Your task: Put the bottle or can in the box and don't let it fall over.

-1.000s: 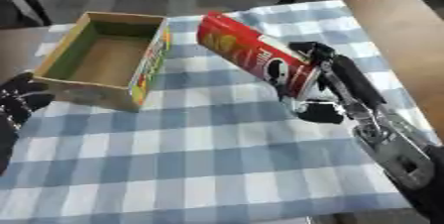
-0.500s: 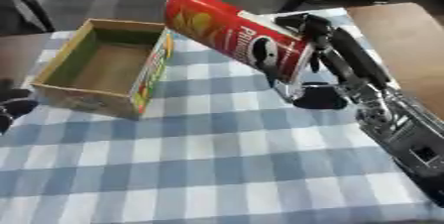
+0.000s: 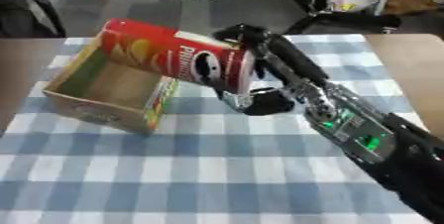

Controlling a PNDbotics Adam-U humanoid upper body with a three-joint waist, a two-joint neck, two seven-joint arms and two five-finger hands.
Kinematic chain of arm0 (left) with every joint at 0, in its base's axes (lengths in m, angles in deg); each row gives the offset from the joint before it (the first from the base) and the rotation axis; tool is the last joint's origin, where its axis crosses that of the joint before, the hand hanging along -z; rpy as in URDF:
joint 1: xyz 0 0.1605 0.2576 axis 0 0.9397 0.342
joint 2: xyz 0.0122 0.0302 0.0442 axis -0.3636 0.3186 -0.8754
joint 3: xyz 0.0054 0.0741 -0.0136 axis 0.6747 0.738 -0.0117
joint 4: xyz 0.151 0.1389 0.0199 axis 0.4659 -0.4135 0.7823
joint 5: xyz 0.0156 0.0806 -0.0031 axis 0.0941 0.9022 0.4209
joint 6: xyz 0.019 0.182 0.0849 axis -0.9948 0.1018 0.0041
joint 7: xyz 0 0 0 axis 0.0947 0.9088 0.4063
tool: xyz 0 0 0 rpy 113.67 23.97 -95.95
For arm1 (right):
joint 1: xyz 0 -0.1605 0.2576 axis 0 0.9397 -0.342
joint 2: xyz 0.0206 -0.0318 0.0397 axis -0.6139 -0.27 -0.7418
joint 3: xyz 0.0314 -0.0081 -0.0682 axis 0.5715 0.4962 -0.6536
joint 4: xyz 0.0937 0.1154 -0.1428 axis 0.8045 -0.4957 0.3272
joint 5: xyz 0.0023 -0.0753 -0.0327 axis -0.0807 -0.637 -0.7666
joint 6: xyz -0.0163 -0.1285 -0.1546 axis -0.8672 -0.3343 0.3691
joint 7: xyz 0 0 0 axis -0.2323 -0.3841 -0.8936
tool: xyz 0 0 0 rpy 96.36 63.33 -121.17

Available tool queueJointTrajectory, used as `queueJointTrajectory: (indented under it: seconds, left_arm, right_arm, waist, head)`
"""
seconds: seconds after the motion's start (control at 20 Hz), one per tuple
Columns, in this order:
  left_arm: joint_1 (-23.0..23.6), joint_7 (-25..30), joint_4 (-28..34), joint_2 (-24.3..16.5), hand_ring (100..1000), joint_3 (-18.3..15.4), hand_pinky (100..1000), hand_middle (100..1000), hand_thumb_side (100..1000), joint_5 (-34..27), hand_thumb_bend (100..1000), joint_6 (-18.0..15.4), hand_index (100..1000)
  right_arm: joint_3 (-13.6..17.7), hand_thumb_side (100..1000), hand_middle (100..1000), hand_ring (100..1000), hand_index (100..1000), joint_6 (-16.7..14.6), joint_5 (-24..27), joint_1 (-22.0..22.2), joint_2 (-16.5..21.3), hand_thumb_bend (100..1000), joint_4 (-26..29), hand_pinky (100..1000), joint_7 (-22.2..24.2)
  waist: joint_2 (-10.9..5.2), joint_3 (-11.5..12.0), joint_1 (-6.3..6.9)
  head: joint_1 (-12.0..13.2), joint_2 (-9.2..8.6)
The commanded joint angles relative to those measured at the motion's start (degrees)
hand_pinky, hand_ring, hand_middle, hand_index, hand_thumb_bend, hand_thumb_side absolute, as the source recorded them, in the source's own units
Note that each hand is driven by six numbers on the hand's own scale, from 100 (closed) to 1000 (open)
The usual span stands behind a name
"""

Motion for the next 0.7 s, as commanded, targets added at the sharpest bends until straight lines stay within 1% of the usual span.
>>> queueJointTrajectory:
  seconds: [0.05,0.2,0.25,0.35,0.4,0.5,0.55,0.6,0.65,0.7]
  left_arm:
    - [-2.5,0.8,2.6,-0.8,742,0.7,876,725,923,-1.8,204,0.0,893]
    - [-3.7,1.2,3.6,-0.4,741,0.9,875,724,921,-2.9,204,0.2,893]
    - [-3.9,1.3,3.9,-0.3,741,0.9,876,724,920,-3.1,205,0.3,893]
    - [-4.1,1.3,4.2,-0.1,738,0.8,880,722,919,-3.3,208,0.5,892]
    - [-4.2,1.2,4.3,0.0,739,0.7,875,722,936,-3.4,209,0.5,892]
    - [-4.3,1.1,4.5,0.0,738,0.6,873,722,919,-3.5,209,0.6,892]
    - [-4.3,1.0,4.5,0.1,737,0.5,870,721,917,-3.5,209,0.7,892]
    - [-4.4,0.9,4.5,0.1,737,0.5,870,721,917,-3.6,209,0.8,891]
    - [-4.5,0.8,4.5,0.1,736,0.4,868,720,916,-3.6,209,0.8,891]
    - [-4.5,0.8,4.5,0.2,736,0.4,867,720,916,-3.7,209,0.9,891]
  right_arm:
    - [0.7,113,326,498,455,-0.7,0.8,-1.9,2.5,100,-1.6,292,2.3]
    - [0.0,108,361,514,499,-0.7,1.3,-3.7,2.4,100,-5.4,316,5.0]
    - [-0.2,100,384,521,543,-0.1,1.3,-4.4,2.3,100,-7.0,327,5.8]
    - [-0.7,100,399,525,564,1.5,0.6,-5.7,2.2,100,-9.3,334,7.1]
    - [-0.9,100,394,520,562,2.4,0.0,-6.2,2.0,100,-10.1,328,7.4]
    - [-0.6,100,388,516,562,4.7,-1.3,-6.6,1.7,100,-11.2,322,6.3]
    - [-0.5,100,385,512,590,6.2,-2.1,-6.7,1.6,100,-11.6,317,5.2]
    - [-0.4,100,430,524,667,8.1,-3.0,-6.7,1.4,100,-12.0,338,3.6]
    - [-0.6,146,541,580,808,9.6,-4.0,-6.7,1.3,100,-12.1,420,2.4]
    - [-1.0,184,570,599,834,10.3,-4.6,-6.6,1.1,100,-11.9,439,1.9]
  waist:
    - [0.36,1.9,-1.10]
    - [0.78,4.8,-1.73]
    - [0.86,5.4,-1.90]
    - [0.92,6.2,-2.18]
    - [0.93,6.4,-2.28]
    - [0.91,6.6,-2.48]
    - [0.88,6.6,-2.60]
    - [0.86,6.6,-2.72]
    - [0.84,6.6,-2.83]
    - [0.83,6.6,-2.89]
  head:
    - [-4.0,-1.95]
    - [-6.7,-2.79]
    - [-7.5,-2.88]
    - [-8.6,-2.93]
    - [-9.0,-2.91]
    - [-9.7,-2.96]
    - [-9.8,-2.96]
    - [-10.0,-3.00]
    - [-10.2,-3.08]
    - [-10.4,-3.13]
